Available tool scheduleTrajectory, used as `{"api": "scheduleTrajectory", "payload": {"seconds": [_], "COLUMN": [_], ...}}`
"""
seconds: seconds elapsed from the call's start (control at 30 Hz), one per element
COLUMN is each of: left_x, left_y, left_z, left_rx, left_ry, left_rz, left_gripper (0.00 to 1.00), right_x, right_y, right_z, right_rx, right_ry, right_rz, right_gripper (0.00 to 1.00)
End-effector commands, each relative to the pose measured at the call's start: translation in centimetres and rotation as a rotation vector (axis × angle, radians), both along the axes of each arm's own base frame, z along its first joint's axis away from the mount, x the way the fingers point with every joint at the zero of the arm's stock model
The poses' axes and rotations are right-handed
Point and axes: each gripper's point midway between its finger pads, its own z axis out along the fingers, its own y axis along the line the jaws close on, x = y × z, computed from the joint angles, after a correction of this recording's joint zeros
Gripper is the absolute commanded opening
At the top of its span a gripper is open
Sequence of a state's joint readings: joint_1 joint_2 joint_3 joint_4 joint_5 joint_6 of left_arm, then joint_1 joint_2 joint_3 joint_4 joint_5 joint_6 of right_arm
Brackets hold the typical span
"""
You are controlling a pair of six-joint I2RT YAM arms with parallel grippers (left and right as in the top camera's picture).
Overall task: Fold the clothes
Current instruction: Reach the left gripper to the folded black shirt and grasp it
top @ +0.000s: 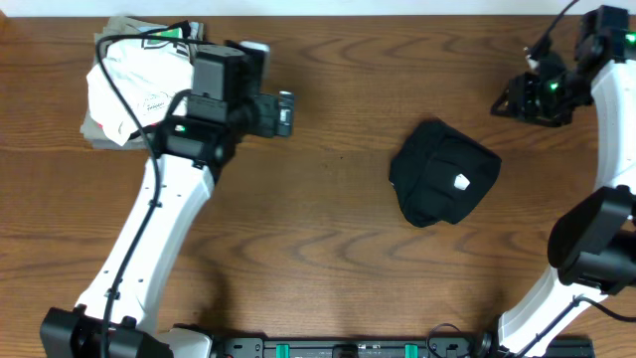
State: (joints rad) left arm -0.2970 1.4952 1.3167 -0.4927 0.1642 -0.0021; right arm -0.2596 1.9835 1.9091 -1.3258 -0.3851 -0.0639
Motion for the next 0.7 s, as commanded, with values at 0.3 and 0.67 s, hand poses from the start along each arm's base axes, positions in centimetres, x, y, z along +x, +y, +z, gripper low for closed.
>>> {"api": "scheduleTrajectory", "payload": {"seconds": [0.3, 0.67], "left_x": [-6.1, -7.6], "left_y": [-21.8, -28.5], "left_z": [-6.2, -14.5], "left_rx": [-0.004, 0.008], "left_ry": [-0.046, -0.038], "left_rz": [-0.508, -0.624], "left_gripper": [0.98, 0.98], "right_x": [0.1, 0.4], "right_y": [-7.2, -7.8], "right_z": [1.4, 1.4], "right_rx": [-0.024, -0.027], "right_ry": [-0.062, -0.083], "right_rz": [-0.214, -0.224], "right_gripper": [0.68, 0.68]}}
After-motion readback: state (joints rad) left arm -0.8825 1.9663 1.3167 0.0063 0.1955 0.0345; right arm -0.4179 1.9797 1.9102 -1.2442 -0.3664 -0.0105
